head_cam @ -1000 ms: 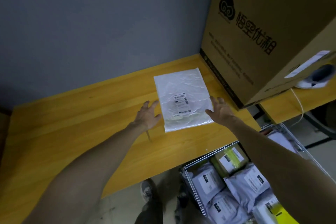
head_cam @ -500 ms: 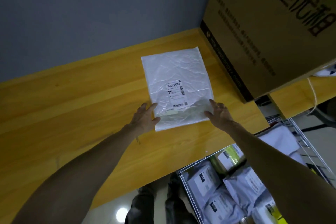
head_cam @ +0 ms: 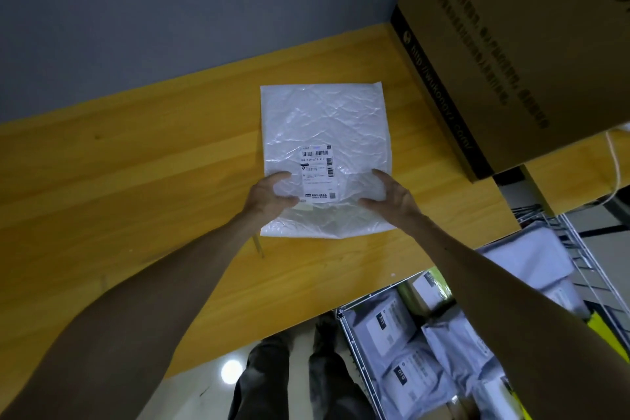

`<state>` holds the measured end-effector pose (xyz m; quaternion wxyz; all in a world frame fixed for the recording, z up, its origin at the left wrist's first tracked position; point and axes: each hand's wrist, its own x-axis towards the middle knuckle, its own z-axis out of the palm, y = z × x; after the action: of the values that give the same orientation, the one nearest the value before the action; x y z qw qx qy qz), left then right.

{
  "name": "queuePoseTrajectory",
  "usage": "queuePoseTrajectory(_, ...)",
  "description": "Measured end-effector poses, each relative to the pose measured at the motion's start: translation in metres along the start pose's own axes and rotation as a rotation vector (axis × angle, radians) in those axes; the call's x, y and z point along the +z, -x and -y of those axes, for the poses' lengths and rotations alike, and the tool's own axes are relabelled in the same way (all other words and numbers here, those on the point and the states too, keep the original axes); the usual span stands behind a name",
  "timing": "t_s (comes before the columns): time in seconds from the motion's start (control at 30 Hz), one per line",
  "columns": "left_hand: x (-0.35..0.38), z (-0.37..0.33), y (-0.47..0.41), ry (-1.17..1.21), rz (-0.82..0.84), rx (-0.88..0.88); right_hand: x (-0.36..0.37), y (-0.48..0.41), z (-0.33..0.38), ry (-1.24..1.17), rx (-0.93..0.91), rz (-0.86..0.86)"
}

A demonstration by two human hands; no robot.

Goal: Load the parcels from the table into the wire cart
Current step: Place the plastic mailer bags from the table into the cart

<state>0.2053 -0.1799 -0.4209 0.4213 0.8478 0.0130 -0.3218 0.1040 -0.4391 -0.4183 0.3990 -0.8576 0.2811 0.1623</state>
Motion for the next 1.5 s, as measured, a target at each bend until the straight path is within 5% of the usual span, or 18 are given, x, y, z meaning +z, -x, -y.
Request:
queuePoseTrajectory(0.43,0.005,0.004,0.020,0.026,0.090,-0.054,0.022,0.022,-0.007,-0.448,0.159,0.075)
queuePoseTrajectory(0.8,-0.010,-0.023,0.039,-0.067,0.014,0.034,0.015,0.039,0.016,-0.381,0.059,-0.014)
queuePoseTrajectory(1.5,-0.116,-0.180,0.129,-0.077,-0.212,0.221,-0.122,0.081,0.157,-0.193,-0.315,-0.167)
